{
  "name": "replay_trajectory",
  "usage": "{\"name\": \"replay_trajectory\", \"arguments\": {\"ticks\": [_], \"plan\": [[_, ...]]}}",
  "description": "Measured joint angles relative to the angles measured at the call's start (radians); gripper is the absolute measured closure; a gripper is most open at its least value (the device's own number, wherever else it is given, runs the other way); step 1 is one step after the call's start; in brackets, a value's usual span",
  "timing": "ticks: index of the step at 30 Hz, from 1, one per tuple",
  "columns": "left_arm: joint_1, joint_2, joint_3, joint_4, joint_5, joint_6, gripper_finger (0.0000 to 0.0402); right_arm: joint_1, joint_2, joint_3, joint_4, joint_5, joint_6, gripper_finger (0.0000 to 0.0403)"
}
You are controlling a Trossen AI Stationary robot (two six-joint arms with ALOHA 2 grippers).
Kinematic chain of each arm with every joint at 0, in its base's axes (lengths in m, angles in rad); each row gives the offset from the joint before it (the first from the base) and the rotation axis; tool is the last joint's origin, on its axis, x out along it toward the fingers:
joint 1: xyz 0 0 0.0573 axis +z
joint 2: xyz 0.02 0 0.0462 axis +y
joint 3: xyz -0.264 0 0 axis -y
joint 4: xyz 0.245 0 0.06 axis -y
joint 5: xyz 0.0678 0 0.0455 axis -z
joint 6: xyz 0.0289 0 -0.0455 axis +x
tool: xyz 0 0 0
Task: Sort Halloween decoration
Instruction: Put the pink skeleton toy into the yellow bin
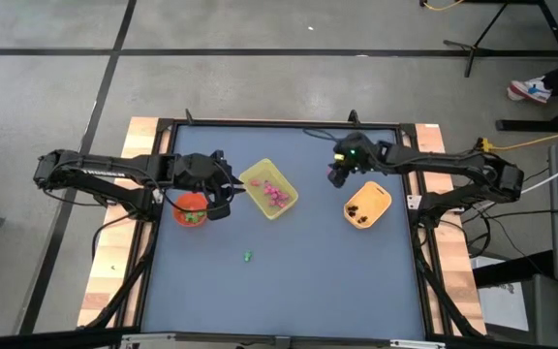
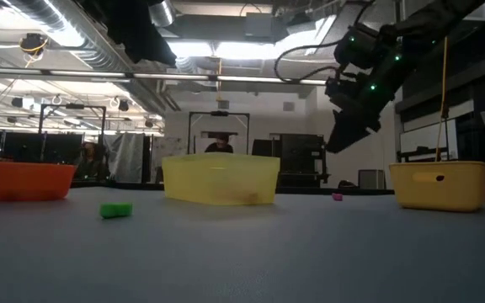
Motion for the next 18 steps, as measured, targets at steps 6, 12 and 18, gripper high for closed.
{"name": "replay_trajectory", "arguments": {"ticks": [6,12,18], "plan": [[0.000,0.000,0.000,0.000,0.000,0.000,0.0320,0.001,0.000,-0.032,0.005,0.043,0.175,0.0246],[0.000,0.000,0.000,0.000,0.000,0.001,0.0320,0.001,0.000,-0.076,0.006,0.124,0.294,0.0246],[0.000,0.000,0.000,0.000,0.000,0.000,0.0320,0.001,0.000,-0.133,0.162,0.123,0.366,0.0246]]}}
